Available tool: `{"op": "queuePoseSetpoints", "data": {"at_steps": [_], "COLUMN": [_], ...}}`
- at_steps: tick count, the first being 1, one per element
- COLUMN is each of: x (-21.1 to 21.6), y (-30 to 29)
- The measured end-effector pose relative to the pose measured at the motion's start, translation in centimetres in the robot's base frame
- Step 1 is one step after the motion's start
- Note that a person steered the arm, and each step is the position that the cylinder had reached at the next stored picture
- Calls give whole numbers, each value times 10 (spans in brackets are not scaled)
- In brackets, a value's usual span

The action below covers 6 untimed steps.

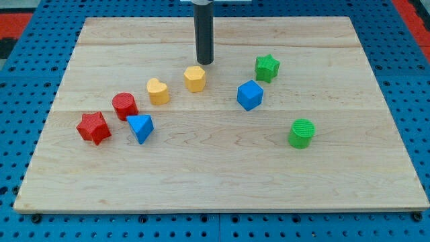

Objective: Place the blue cube below the green star

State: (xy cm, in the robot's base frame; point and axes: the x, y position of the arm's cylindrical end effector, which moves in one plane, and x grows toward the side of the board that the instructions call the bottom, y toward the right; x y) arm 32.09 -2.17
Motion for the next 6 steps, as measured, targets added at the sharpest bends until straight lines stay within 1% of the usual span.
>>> {"op": "queuePoseSetpoints", "data": {"at_steps": [1,2,3,4,5,6], "x": [0,2,20,47,82,99], "y": [0,28,55,60,84,135]}}
